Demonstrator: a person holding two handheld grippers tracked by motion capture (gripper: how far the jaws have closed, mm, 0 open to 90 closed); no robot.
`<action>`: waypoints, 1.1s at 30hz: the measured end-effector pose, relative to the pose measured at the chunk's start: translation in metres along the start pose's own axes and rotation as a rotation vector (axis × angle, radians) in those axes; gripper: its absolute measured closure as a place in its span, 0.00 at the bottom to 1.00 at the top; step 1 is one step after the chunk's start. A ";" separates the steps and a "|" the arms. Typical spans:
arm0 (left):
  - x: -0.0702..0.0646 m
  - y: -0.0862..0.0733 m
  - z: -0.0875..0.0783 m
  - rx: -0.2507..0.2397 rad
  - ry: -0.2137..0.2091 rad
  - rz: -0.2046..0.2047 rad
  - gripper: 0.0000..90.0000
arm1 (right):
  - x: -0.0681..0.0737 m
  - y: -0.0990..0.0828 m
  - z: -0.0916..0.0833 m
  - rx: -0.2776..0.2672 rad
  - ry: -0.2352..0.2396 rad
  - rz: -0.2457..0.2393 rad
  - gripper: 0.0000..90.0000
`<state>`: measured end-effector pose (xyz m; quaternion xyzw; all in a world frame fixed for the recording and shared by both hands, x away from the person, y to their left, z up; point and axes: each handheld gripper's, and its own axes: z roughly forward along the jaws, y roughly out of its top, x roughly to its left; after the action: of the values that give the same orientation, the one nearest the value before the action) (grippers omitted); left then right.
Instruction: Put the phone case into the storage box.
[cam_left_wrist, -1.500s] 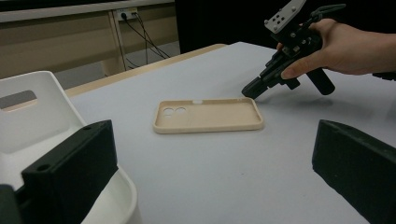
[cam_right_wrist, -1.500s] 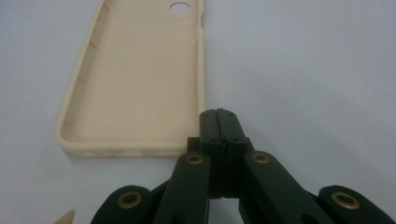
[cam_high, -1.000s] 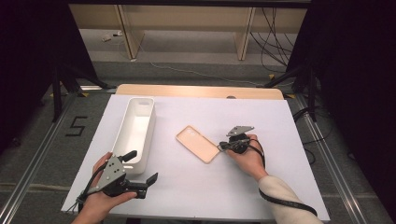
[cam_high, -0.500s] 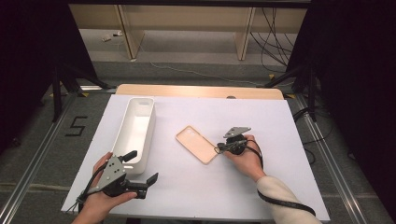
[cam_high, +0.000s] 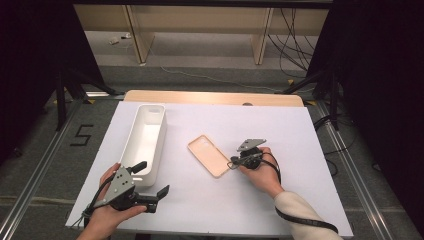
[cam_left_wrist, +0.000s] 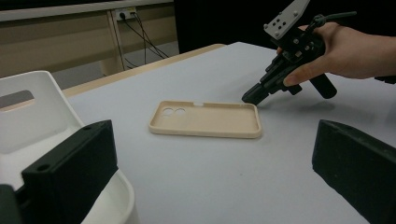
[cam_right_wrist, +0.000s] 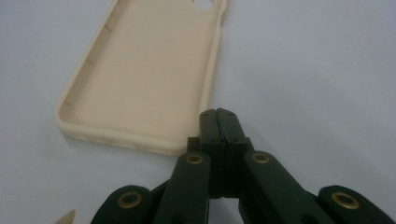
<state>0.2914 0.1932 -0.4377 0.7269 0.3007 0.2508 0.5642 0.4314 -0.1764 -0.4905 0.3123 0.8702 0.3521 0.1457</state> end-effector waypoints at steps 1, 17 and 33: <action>0.000 0.000 0.000 -0.001 0.000 -0.001 0.00 | 0.000 0.000 0.000 0.000 0.000 0.000 1.00; 0.000 0.000 0.000 0.000 -0.002 -0.001 0.00 | 0.020 0.000 -0.003 0.027 0.020 -0.052 1.00; 0.000 0.000 0.000 0.004 -0.005 -0.003 0.00 | 0.040 0.005 -0.001 0.039 0.066 -0.075 1.00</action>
<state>0.2914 0.1926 -0.4378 0.7282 0.3009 0.2476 0.5638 0.4027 -0.1483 -0.4871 0.2705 0.8924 0.3393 0.1240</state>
